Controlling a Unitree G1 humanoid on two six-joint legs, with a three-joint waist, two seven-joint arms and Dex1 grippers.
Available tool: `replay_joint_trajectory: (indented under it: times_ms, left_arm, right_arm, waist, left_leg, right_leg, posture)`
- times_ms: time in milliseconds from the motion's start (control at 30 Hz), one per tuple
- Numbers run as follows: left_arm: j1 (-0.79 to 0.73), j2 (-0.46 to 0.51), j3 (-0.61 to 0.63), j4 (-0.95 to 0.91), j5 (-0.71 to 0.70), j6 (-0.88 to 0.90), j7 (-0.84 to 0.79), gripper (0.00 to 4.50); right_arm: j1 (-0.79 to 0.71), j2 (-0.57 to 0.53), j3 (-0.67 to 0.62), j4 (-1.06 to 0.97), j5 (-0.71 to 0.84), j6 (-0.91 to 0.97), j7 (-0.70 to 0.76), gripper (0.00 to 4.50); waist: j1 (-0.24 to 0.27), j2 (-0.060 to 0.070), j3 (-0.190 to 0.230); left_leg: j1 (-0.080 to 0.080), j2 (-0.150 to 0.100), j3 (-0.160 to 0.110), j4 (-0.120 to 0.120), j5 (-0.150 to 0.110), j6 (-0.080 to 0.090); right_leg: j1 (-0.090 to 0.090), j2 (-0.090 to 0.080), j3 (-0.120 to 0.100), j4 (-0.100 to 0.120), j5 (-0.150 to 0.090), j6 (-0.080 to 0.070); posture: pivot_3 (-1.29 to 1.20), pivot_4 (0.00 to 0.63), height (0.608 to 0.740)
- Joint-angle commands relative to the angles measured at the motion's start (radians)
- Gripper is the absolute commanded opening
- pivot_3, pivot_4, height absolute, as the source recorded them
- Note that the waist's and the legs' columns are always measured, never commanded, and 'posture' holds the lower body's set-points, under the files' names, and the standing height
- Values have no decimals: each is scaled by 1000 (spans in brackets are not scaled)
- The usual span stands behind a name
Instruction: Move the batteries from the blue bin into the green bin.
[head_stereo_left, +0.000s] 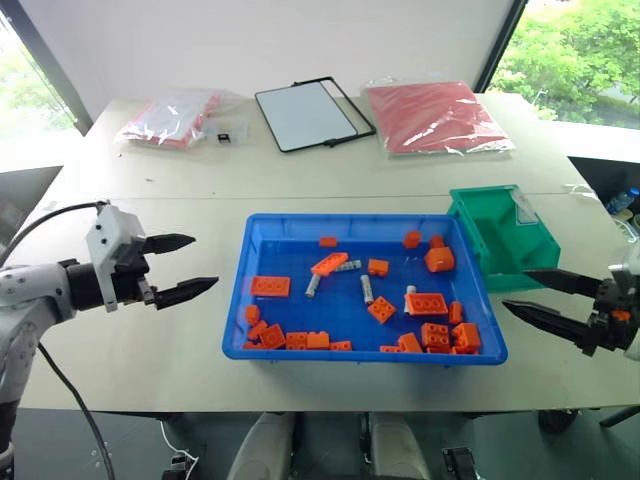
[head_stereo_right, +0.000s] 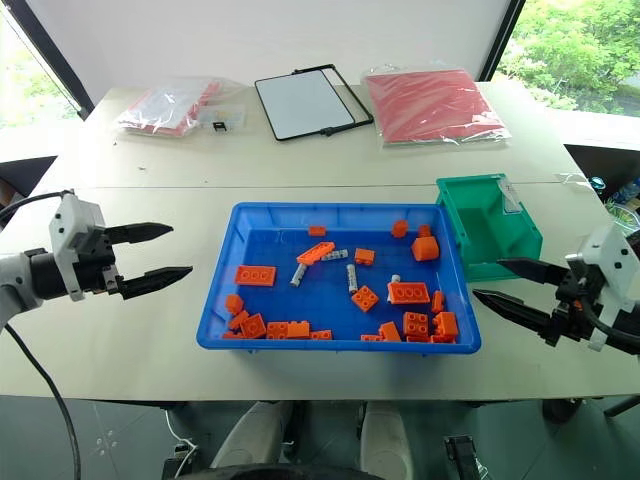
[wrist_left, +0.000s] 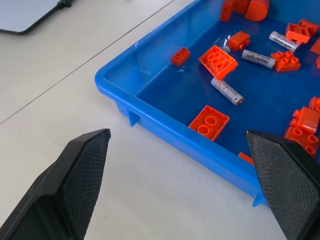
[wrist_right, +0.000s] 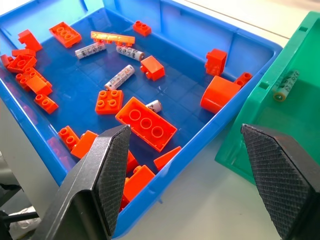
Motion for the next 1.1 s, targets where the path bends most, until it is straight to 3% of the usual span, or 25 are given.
replay_joint_trajectory:
  times_ms: [33, 467, 667, 800, 933, 1100]
  left_arm:
    - [2, 16, 33, -25, -7, -3, -4, 4500]
    - [-31, 5, 13, -17, -14, -10, 3, 4500]
    - [-41, 4, 35, -64, -80, 39, 2, 4500]
    - [-35, 28, 31, -89, -101, 55, -31, 4500]
    - [-71, 40, 16, -97, -120, 70, -48, 4500]
    - [-106, 40, -15, -110, -125, 73, -58, 4500]
  right_arm:
    - [-11, -4, -9, -1, -6, -18, 10, 3605]
    - [-16, -5, 0, 13, -46, -50, 30, 3605]
    - [-129, -40, 50, 42, -69, -86, 26, 3605]
    - [-306, -52, 201, 36, -116, -132, -16, 3605]
    - [-543, -25, 452, 18, -191, -197, -5, 3605]
    - [-757, 70, 775, 55, -402, -324, 6, 3605]
  waist:
    - [0, 0, 0]
    - [0, 0, 0]
    - [-3, 0, 0]
    - [-4, 1, 0]
    - [-5, 2, 1]
    - [-3, 1, 1]
  left_leg:
    - [0, 0, 0, 0, 0, 0]
    - [0, 0, 0, 0, 0, 0]
    - [0, 0, 0, 0, 0, 0]
    - [0, 1, 0, 0, 0, 0]
    - [0, 1, 0, 0, 0, 0]
    - [-3, 0, 0, 0, 0, 0]
  right_leg:
    - [0, 0, 0, 0, 0, 0]
    - [0, 0, 0, 0, 0, 0]
    - [0, 0, 0, 0, 0, 0]
    - [0, 1, 0, 1, 0, 0]
    - [-1, 1, 0, 1, 0, 0]
    - [-4, 2, 0, 1, 1, 1]
  posture:
    - [0, 150, 735]
    - [0, 150, 735]
    - [0, 150, 735]
    - [0, 150, 735]
    - [0, 150, 735]
    - [0, 150, 735]
